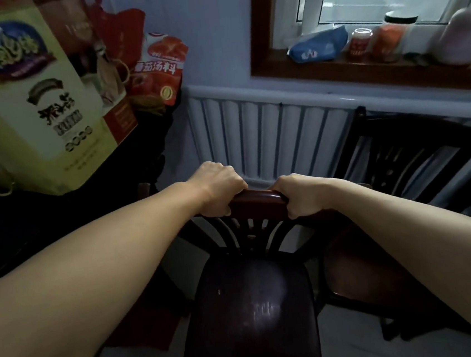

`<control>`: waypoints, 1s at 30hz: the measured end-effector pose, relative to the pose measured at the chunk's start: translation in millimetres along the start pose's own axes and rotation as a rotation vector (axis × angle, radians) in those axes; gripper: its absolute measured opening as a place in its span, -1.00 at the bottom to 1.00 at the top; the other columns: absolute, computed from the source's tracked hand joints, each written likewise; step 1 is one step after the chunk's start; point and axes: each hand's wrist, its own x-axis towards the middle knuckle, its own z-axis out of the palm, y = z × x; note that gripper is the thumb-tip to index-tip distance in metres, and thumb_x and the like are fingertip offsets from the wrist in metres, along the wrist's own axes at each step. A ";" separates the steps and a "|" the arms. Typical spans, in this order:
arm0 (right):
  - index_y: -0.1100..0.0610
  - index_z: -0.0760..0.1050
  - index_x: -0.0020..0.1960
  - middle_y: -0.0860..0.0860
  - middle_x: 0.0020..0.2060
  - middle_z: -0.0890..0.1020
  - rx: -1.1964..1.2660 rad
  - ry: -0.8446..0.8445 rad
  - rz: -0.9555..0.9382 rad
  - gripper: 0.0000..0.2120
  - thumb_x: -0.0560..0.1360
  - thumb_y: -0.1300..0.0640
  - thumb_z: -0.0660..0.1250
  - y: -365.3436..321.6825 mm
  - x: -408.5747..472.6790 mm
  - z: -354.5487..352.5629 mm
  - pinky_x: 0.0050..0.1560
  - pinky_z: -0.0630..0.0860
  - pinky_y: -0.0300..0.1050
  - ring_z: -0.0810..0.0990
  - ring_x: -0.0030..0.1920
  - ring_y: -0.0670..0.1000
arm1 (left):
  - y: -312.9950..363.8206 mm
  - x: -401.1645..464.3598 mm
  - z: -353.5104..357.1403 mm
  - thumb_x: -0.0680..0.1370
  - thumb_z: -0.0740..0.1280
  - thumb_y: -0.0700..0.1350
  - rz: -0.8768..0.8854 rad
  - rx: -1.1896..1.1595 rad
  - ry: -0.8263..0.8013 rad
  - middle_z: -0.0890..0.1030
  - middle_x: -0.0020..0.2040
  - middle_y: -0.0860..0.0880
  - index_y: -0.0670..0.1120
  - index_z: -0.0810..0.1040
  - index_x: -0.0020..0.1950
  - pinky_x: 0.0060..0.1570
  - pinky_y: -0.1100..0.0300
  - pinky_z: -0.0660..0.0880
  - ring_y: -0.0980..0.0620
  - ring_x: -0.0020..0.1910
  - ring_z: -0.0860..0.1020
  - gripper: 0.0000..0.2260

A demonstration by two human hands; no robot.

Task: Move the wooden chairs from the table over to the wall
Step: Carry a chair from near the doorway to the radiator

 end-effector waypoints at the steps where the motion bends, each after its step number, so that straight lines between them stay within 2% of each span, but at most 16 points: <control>1: -0.14 0.41 -0.36 -0.14 -0.37 0.53 -0.002 0.011 0.016 -0.65 0.30 0.34 0.27 8.2 9.4 -3.9 -0.47 0.37 -0.32 0.52 -0.38 -0.15 | -6.0 13.3 1.1 0.35 0.41 0.05 0.010 0.005 0.002 0.60 -0.08 0.01 0.08 0.55 0.04 -0.24 0.15 0.35 -0.06 -0.08 0.58 -0.72; 5: -0.08 0.44 -0.21 -0.13 -0.35 0.51 -0.001 0.008 0.071 -0.70 0.31 0.33 0.27 40.2 50.7 -23.0 -0.43 0.37 -0.29 0.51 -0.33 -0.11 | -32.5 71.7 7.3 0.35 0.41 0.05 0.056 0.018 -0.008 0.60 -0.04 0.00 0.07 0.54 0.08 -0.23 0.15 0.36 -0.07 -0.04 0.58 -0.68; 9: -0.05 0.45 -0.17 -0.05 -0.29 0.55 0.022 -0.012 0.127 -0.72 0.32 0.34 0.27 67.7 95.3 -41.8 -0.32 0.43 -0.23 0.56 -0.23 0.03 | -62.1 128.7 16.4 0.35 0.40 0.03 0.118 0.000 -0.039 0.60 -0.05 -0.01 0.06 0.55 0.06 -0.18 0.11 0.40 -0.08 -0.05 0.57 -0.70; 14: -0.04 0.48 -0.13 -0.01 -0.22 0.58 0.080 -0.021 0.167 -0.71 0.33 0.35 0.27 99.3 136.5 -58.5 -0.25 0.48 -0.16 0.59 -0.17 0.05 | -87.4 185.7 26.7 0.36 0.37 -0.02 0.182 -0.033 -0.064 0.59 -0.10 0.01 0.05 0.56 0.05 -0.23 0.14 0.34 -0.04 -0.10 0.56 -0.73; 20: 0.03 0.55 0.02 0.05 -0.10 0.65 0.089 -0.006 0.193 -0.70 0.37 0.33 0.29 140.5 173.6 -80.8 -0.14 0.49 -0.16 0.60 -0.06 0.06 | -107.9 249.3 28.8 0.37 0.34 -0.03 0.240 -0.043 -0.065 0.59 -0.12 -0.02 0.04 0.56 0.04 -0.25 0.13 0.40 -0.08 -0.13 0.57 -0.75; 23: 0.08 0.57 0.07 0.07 -0.06 0.67 0.124 -0.018 0.207 -0.71 0.40 0.31 0.33 165.0 194.5 -90.5 -0.02 0.57 -0.07 0.61 -0.04 0.07 | -115.1 280.5 34.0 0.37 0.33 -0.03 0.230 -0.030 -0.063 0.58 -0.16 -0.01 0.03 0.56 0.01 -0.32 0.15 0.32 -0.06 -0.18 0.56 -0.77; 26: 0.11 0.57 0.08 0.10 -0.05 0.67 0.155 -0.040 0.212 -0.71 0.41 0.35 0.28 187.6 217.8 -100.0 0.02 0.58 0.01 0.62 -0.03 0.10 | -125.5 310.4 39.4 0.38 0.33 -0.03 0.222 -0.023 -0.062 0.57 -0.17 0.00 0.02 0.55 0.01 -0.32 0.15 0.32 -0.06 -0.18 0.56 -0.78; 28: 0.12 0.57 0.07 0.10 -0.03 0.66 0.174 -0.055 0.206 -0.70 0.42 0.37 0.26 201.9 234.5 -106.5 0.02 0.58 -0.03 0.62 -0.02 0.10 | -133.2 329.5 44.2 0.38 0.33 -0.02 0.210 -0.030 -0.064 0.59 -0.11 -0.03 0.02 0.54 0.02 -0.29 0.13 0.33 -0.09 -0.14 0.57 -0.77; 30: 0.12 0.56 0.06 0.09 -0.04 0.65 0.189 -0.068 0.205 -0.71 0.42 0.37 0.26 220.8 254.0 -115.3 -0.07 0.53 -0.13 0.61 -0.02 0.10 | -140.2 354.8 50.0 0.39 0.33 -0.02 0.186 -0.031 -0.079 0.59 -0.07 -0.05 0.00 0.53 0.04 -0.27 0.12 0.34 -0.11 -0.11 0.58 -0.76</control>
